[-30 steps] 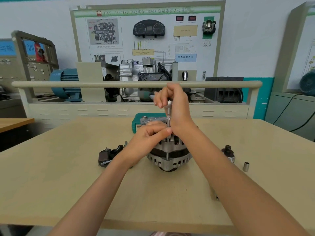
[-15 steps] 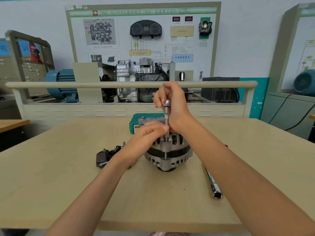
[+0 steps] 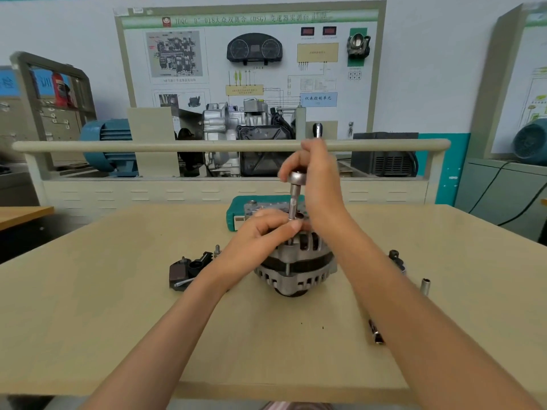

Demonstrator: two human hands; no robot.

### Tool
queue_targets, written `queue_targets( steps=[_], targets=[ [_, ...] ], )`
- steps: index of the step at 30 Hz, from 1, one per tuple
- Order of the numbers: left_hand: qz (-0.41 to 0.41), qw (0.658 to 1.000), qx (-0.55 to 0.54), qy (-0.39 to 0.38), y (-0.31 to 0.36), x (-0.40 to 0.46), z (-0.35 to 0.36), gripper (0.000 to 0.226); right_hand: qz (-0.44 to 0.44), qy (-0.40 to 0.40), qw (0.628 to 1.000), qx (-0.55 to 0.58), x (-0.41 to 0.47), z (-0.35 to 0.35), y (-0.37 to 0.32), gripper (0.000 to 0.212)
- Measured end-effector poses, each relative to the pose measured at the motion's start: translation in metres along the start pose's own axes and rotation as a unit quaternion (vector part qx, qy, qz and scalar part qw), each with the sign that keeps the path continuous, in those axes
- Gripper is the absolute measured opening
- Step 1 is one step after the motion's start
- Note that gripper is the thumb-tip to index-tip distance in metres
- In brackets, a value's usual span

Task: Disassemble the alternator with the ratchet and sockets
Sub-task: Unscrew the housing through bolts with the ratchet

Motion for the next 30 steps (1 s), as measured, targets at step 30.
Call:
queue_targets(
  steps=[30],
  targets=[
    [0.006,1.000,-0.018,0.014,-0.002,-0.003,-0.002,0.045,-0.188,-0.046,0.814,-0.548,-0.043,0.004,-0.009,0.035]
  ],
)
Point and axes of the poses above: each hand's wrist, its own x-axis towards the middle knuckle, its own z-axis out of the palm, y = z × x, the point moved 3 cm from there along x, towards the middle knuckle, and after that the axes turned 14 degrees about -z, right-handed, at the moved point
